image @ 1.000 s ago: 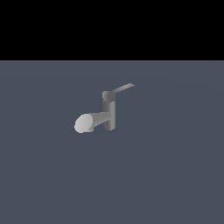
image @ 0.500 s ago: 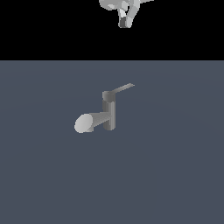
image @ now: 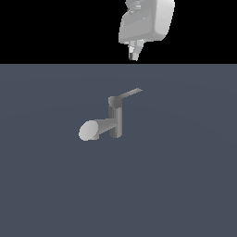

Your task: Turn on the faucet by rotating a designated handle.

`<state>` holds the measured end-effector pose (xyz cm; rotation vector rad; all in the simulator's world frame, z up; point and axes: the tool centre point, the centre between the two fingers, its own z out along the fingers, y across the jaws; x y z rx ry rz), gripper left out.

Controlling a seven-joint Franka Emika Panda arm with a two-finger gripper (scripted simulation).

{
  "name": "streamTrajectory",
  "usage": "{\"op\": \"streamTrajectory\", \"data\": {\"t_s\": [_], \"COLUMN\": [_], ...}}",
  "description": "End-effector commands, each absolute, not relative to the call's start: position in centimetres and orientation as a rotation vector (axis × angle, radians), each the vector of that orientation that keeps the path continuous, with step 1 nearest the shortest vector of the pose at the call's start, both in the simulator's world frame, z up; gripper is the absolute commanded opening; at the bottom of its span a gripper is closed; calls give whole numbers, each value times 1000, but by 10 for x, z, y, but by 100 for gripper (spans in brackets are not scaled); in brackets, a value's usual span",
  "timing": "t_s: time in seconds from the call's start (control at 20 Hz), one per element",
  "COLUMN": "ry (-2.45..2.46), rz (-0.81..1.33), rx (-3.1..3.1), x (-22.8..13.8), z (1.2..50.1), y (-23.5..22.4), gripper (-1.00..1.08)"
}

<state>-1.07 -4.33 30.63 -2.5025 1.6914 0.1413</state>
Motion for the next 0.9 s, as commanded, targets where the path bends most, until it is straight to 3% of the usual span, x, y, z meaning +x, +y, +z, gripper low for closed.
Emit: {"op": "streamTrajectory", "data": {"t_s": [0.0,0.85], "ry": [1798,2320], "rz": [136,24], "rx": [-2445,-2101], "x": [2,54], "z": [289,193], "y": [-47,-71], "gripper": [-100,-100]}}
